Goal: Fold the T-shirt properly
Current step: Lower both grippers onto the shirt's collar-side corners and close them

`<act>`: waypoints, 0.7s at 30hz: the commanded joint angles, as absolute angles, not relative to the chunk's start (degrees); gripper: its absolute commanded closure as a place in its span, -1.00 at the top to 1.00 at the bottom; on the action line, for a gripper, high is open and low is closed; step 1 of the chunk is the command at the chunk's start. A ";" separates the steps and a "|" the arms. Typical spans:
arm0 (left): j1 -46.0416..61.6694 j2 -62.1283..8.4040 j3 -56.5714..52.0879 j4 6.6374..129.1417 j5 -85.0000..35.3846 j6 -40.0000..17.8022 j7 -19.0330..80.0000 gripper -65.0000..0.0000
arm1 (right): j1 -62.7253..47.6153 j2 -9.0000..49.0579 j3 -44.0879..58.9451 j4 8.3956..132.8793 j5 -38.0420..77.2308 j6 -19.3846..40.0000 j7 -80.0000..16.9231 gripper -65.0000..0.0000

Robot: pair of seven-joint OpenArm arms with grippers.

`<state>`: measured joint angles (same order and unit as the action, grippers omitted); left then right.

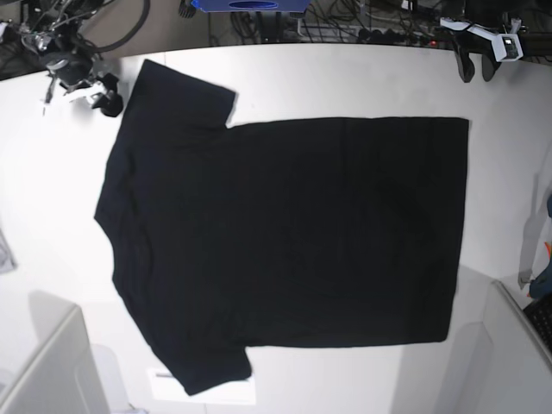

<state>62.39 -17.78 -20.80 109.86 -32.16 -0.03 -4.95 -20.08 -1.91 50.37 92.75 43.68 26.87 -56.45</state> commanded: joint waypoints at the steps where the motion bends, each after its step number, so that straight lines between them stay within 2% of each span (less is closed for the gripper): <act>1: 62.90 -18.15 -21.23 109.67 -33.80 0.22 -6.20 -0.13 | -20.26 -1.01 50.59 92.00 43.47 27.65 -56.75 0.02; 3: 61.58 -18.15 -21.23 107.82 -37.41 -1.89 -6.20 -0.04 | -20.26 -1.01 50.51 89.98 43.30 30.02 -57.01 0.02; 5: 60.62 -18.15 -21.32 105.27 -41.10 -6.73 -6.20 0.03 | -20.53 -1.36 50.24 89.27 43.12 31.43 -57.10 0.02; 8: 58.68 -18.24 -21.32 100.53 -45.05 -12.44 -6.20 0.03 | -22.37 -1.45 46.02 89.36 43.12 31.87 -56.57 0.02; 12: 56.04 -18.07 -24.31 95.87 -45.58 -14.37 -5.32 0.03 | -23.25 -1.54 42.59 89.10 43.12 31.78 -56.48 0.01; 17: 52.62 -17.54 -31.60 95.43 -46.46 -14.64 4.18 0.03 | -23.52 -1.54 42.33 89.10 43.12 31.78 -56.57 0.01; 21: 49.27 -16.31 -35.56 95.34 -49.27 -19.65 11.47 0.03 | -23.34 -1.54 42.24 89.10 43.12 31.87 -56.57 0.01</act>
<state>48.45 -15.86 -35.09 94.63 -48.51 -19.35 12.84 -22.59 -1.28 42.50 89.60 47.24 32.64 -52.66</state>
